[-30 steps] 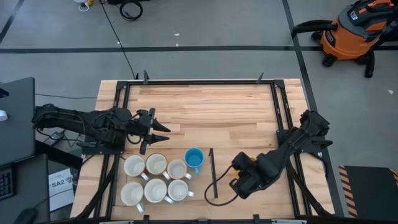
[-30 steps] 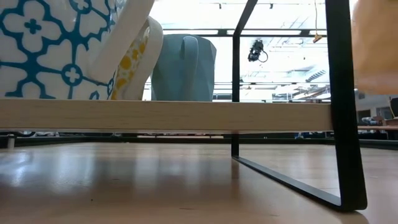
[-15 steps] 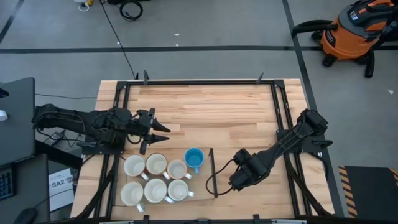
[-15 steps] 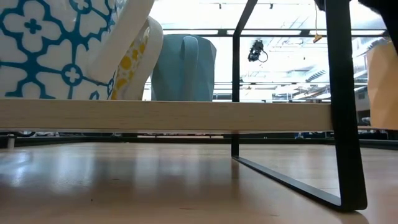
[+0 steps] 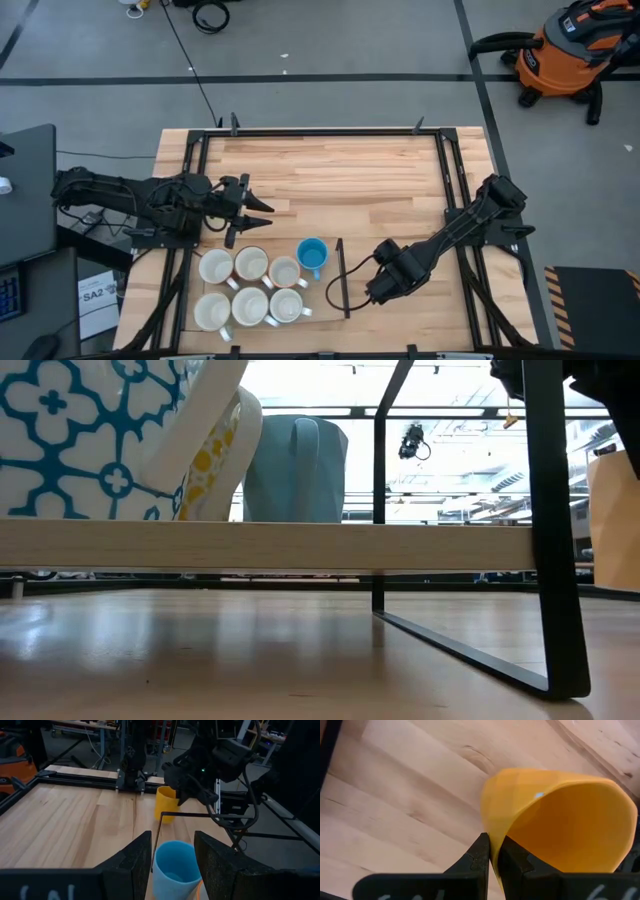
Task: Place coffee mugs
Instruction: Put the yellow mug on the shelf
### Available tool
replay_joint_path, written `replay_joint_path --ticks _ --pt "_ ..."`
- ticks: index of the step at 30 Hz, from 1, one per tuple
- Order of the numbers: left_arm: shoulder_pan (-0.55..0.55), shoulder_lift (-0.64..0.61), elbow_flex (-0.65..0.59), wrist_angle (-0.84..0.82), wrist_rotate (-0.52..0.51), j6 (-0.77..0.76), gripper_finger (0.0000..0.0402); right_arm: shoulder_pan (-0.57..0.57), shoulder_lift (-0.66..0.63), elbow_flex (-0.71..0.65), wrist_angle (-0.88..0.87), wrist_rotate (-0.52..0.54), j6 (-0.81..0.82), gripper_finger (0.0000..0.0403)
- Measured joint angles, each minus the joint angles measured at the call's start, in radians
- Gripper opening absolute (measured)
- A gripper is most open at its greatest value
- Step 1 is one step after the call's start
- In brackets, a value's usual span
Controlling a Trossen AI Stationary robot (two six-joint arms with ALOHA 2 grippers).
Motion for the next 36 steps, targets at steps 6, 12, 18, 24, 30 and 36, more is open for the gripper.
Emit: replay_joint_path --ticks 6,12,18,24,30,36 --pt "0.0 0.0 0.0 -0.001 0.0 0.0 0.0156 0.0 0.006 0.0 0.022 -0.02 -0.001 0.0034" --pt "0.0 0.0 0.0 -0.002 0.0 0.0 0.0156 0.001 0.006 0.0 0.04 -0.025 -0.001 0.0034" --pt "0.0 0.0 0.0 -0.003 0.0 0.0 0.0156 0.0 0.006 0.0 0.04 -0.01 -0.001 0.0037" --pt "0.0 0.0 0.0 -0.003 0.0 0.0 0.0156 0.001 0.006 0.0 0.041 -0.015 -0.011 0.0052" --pt "0.0 0.0 0.0 -0.003 0.0 0.001 0.0156 0.001 0.006 0.0 0.041 -0.018 -0.031 0.0063" --pt "0.0 0.0 0.0 -0.003 0.0 0.001 0.0156 0.001 0.006 0.0 0.057 -0.018 -0.053 0.0085"
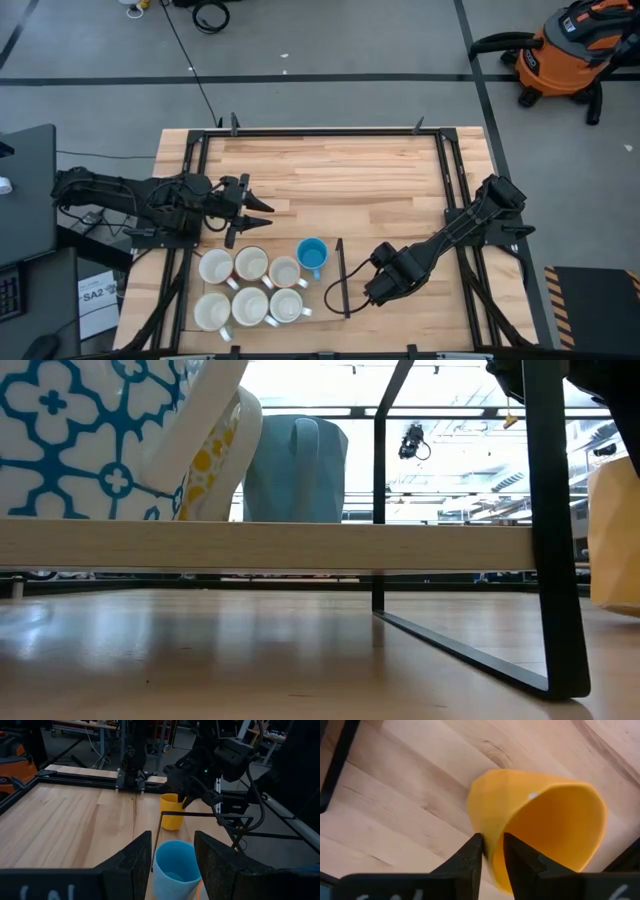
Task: Place coffee mugs
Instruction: Put the yellow mug on the shelf
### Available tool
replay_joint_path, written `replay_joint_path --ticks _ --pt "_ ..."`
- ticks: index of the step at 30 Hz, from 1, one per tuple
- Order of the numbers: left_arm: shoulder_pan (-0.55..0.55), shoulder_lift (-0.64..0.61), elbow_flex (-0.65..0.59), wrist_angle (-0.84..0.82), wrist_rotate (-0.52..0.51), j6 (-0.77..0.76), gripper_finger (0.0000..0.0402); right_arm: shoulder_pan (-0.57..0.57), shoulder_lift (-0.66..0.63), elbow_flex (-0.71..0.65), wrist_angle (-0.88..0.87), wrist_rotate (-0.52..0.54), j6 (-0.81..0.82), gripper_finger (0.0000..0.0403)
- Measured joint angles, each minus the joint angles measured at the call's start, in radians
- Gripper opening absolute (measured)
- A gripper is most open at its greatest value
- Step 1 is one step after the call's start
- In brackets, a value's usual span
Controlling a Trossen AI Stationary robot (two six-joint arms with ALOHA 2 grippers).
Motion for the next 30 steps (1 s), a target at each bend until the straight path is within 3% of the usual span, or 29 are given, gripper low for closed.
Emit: replay_joint_path --ticks 12,24,30 --pt "0.0 0.0 0.0 0.0 0.0 0.001 0.0156 0.0 0.0 0.0 0.028 0.007 -0.001 0.0147" --pt "0.0 0.0 0.0 0.0 0.0 0.001 0.0156 -0.001 0.0 0.001 0.045 0.003 -0.067 0.0157" --pt "0.0 0.0 0.0 0.0 0.0 0.0 0.0156 0.025 -0.028 0.073 -0.015 0.046 -0.081 0.0156"
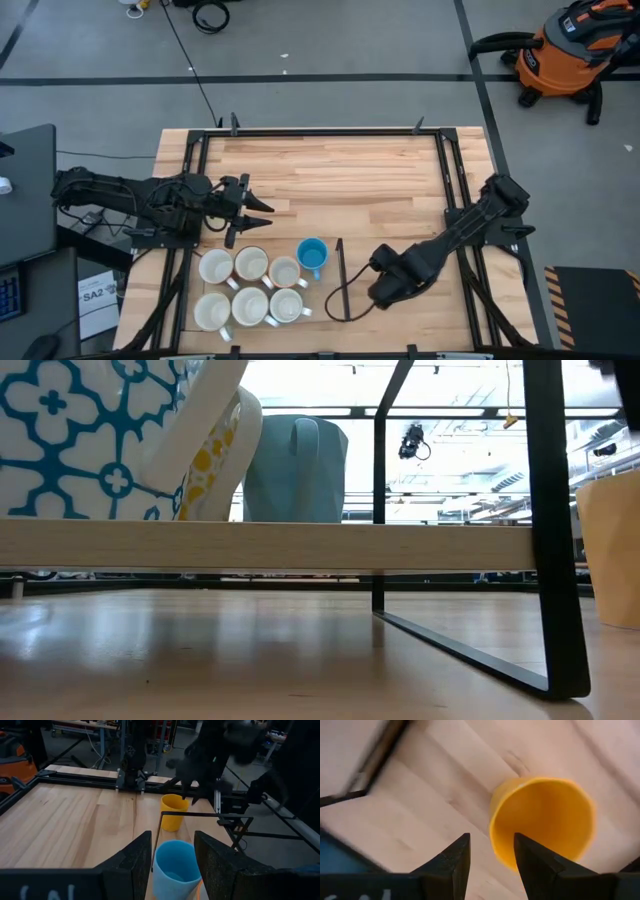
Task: Place coffee mugs
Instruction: Put the yellow mug on the shelf
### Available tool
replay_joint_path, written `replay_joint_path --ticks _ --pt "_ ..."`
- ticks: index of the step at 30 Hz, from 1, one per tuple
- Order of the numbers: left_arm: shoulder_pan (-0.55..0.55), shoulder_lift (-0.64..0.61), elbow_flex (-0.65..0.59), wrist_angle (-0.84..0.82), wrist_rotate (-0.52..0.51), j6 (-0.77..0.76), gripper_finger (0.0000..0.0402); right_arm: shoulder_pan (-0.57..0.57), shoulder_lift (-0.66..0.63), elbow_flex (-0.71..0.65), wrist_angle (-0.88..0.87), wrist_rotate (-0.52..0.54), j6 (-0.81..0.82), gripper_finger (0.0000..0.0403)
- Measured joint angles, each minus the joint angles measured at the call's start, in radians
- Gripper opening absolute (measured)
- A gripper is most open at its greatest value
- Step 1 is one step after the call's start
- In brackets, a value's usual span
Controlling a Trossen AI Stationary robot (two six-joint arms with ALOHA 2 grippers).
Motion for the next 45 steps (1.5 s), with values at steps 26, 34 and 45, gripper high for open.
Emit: replay_joint_path --ticks 26,34,45 --pt "0.0 0.0 0.0 -0.004 0.0 -0.007 0.0156 0.615 -0.049 -0.168 -0.115 0.445 0.553 0.0156" --pt "0.0 0.0 0.0 -0.003 0.0 -0.01 0.0156 0.621 -0.049 -0.322 -0.033 0.461 0.553 0.0156" --pt "0.0 0.0 0.0 0.0 0.0 -0.011 0.0156 0.619 -0.048 -0.367 0.105 0.518 0.492 0.0156"
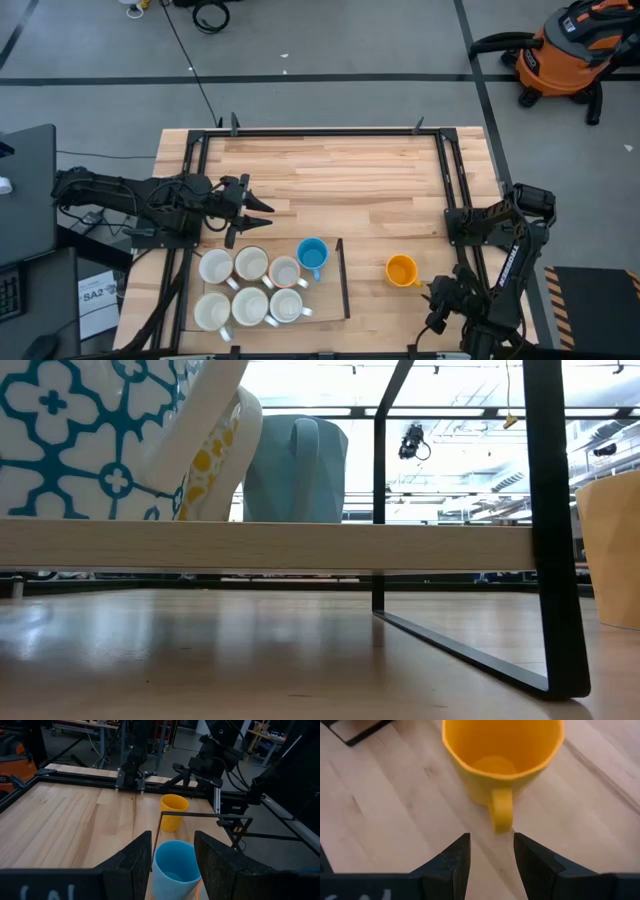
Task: Place coffee mugs
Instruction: Put the yellow mug on the shelf
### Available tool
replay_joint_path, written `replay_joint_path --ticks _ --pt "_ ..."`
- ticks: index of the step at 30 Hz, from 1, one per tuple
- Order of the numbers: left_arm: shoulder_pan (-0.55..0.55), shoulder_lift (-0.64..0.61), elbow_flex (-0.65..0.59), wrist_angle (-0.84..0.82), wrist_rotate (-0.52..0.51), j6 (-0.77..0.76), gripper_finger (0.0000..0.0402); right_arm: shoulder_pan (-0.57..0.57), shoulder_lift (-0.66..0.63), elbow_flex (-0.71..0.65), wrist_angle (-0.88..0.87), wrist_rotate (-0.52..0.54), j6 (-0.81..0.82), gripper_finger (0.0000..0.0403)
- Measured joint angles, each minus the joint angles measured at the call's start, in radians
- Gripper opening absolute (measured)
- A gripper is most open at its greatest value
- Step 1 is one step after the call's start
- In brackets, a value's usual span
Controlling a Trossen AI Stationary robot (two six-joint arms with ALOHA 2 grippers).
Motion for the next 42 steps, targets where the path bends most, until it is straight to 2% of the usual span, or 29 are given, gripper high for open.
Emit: replay_joint_path --ticks 15,22,31,36,42 --pt "0.0 0.0 0.0 0.001 0.0 0.0 0.0156 -0.067 0.0 -0.053 0.031 0.017 -0.054 0.0156" --pt "0.0 0.0 0.0 0.001 0.0 0.0 0.0156 -0.095 0.0 -0.081 0.112 0.014 -0.058 0.0156" --pt "0.0 0.0 0.0 0.001 0.0 0.0 0.0156 -0.137 0.0 -0.081 0.134 0.008 -0.146 0.0151" --pt "0.0 0.0 0.0 0.001 0.0 0.0 0.0156 -0.153 0.0 -0.081 0.138 -0.026 -0.174 0.0132" --pt "0.0 0.0 0.0 0.001 0.0 0.0 0.0156 -0.163 0.0 -0.081 0.164 -0.041 -0.176 0.0082"
